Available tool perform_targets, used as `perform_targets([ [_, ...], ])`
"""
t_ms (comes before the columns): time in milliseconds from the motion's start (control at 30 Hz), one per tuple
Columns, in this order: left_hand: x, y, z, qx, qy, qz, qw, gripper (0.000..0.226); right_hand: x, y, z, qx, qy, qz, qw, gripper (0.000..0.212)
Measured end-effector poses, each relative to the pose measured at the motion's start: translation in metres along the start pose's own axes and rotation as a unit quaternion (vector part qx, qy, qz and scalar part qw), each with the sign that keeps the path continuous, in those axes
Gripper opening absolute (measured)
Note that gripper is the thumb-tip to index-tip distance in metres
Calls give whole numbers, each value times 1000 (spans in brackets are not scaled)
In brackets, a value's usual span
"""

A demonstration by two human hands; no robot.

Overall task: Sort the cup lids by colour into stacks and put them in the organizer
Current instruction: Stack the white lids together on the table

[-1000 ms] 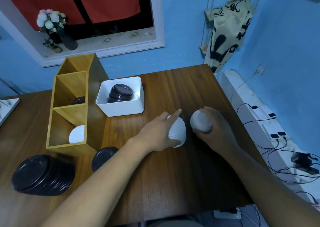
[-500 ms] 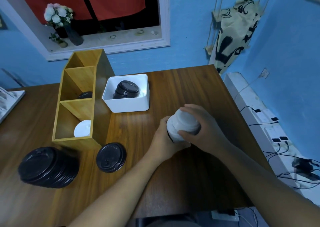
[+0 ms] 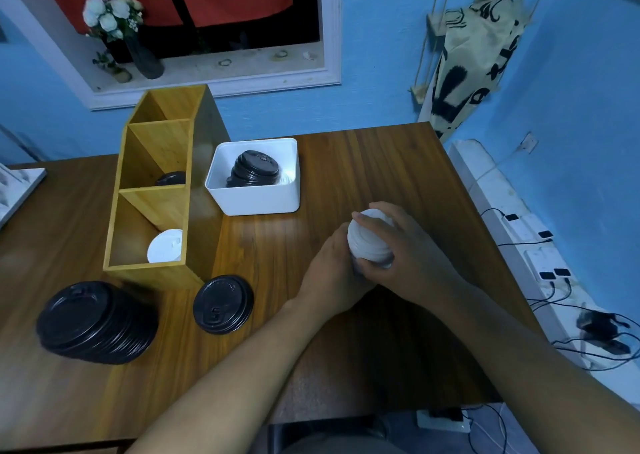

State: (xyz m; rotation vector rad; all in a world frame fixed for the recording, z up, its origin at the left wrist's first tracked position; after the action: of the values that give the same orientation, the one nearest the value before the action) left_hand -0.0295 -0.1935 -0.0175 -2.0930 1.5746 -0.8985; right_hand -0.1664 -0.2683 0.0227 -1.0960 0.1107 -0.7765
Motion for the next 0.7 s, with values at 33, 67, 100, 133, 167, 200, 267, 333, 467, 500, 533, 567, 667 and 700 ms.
perform_targets([
  [33, 0, 0, 0, 11, 3, 0, 1000, 87, 0, 0, 0, -10, 2, 5, 1000, 80],
  [67, 0, 0, -1, 17, 3, 1, 1000, 87, 0, 1, -1, -20, 5, 10, 1000, 81],
  [100, 0, 1, -1, 19, 2, 2, 1000, 86, 0, 2, 0, -29, 6, 14, 999, 82],
  [133, 0, 1, 0, 20, 2, 5, 1000, 86, 0, 3, 0, -36, 5, 16, 999, 82],
  [167, -1, 2, 0, 17, 0, 6, 1000, 85, 0, 5, 1, -44, 2, 15, 999, 82],
  [200, -2, 3, 2, 6, -4, 7, 1000, 85, -1, 8, 1, -51, -2, 13, 999, 82],
  [267, -4, 6, 6, -39, -17, 11, 999, 84, -4, 14, 2, -61, -14, 7, 998, 82],
  [333, -6, 6, 9, -59, -26, 4, 998, 85, -5, 18, 1, -57, -13, 2, 998, 82],
  [467, -8, 2, 4, -51, -27, -32, 998, 71, -6, 21, -3, -32, -12, -10, 999, 81],
  [500, -8, 1, 2, -46, -18, -37, 998, 67, -7, 22, -4, -27, -15, -13, 999, 81],
  [533, -7, 1, 1, -41, -12, -36, 998, 65, -8, 23, -4, -24, -17, -15, 999, 81],
  [567, -7, 1, 1, -39, -10, -35, 999, 64, -9, 24, -4, -25, -17, -17, 999, 82],
  [667, -7, -1, 5, -18, -17, -33, 999, 64, -5, 27, -2, -22, -20, -18, 999, 83],
  [700, -7, -2, 7, -5, -19, -30, 999, 66, -3, 27, -1, -18, -22, -19, 999, 82],
])
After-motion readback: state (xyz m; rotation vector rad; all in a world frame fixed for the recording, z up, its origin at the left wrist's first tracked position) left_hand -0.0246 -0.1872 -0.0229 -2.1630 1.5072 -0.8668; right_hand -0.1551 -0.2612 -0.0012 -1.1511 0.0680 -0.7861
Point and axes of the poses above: each hand's wrist, its own x-axis towards the middle knuckle, its own y-axis out of the palm, z = x × y, the point moved 3 cm from there along x, towards the middle knuckle, and after that the axes turned 1 degree about y, right-handed, at the moved point
